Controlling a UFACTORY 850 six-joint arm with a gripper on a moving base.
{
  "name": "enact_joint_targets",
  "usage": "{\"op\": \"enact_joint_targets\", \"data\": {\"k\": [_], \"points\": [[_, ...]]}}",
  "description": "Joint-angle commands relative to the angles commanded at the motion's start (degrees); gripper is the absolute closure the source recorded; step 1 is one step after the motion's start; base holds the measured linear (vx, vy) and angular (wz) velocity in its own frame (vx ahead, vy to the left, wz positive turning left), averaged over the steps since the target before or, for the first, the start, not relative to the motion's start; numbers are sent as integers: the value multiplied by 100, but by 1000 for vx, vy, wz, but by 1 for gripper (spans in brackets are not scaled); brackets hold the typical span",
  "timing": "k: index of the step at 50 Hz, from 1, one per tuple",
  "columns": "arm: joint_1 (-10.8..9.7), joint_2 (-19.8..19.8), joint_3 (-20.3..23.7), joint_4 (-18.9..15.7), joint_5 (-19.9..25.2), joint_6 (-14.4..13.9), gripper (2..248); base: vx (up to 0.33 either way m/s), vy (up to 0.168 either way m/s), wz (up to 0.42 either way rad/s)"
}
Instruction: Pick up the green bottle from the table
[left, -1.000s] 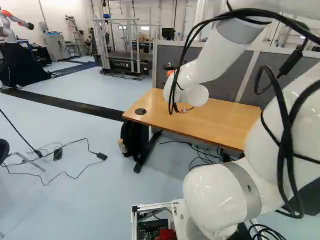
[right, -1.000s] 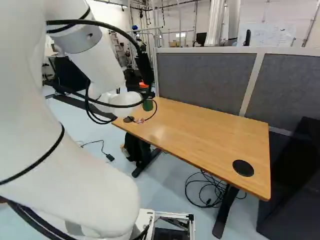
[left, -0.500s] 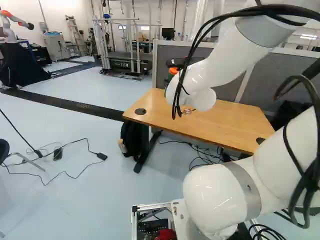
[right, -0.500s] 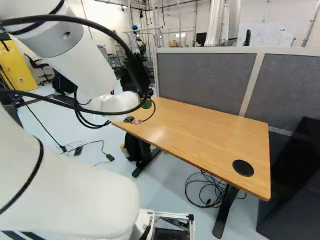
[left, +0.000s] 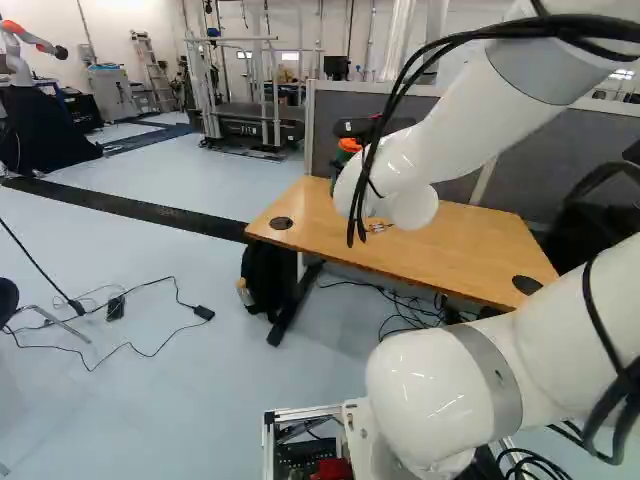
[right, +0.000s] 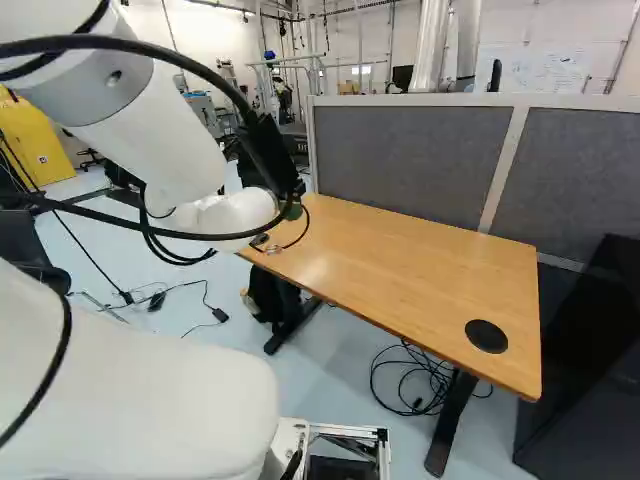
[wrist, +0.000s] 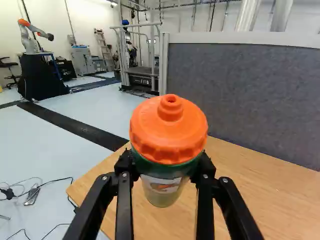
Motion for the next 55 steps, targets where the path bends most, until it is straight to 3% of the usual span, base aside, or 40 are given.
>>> {"op": "enact_joint_targets", "data": {"k": [55], "points": [[-213,-333,1118,0,643,0,244,0,0,0]]}}
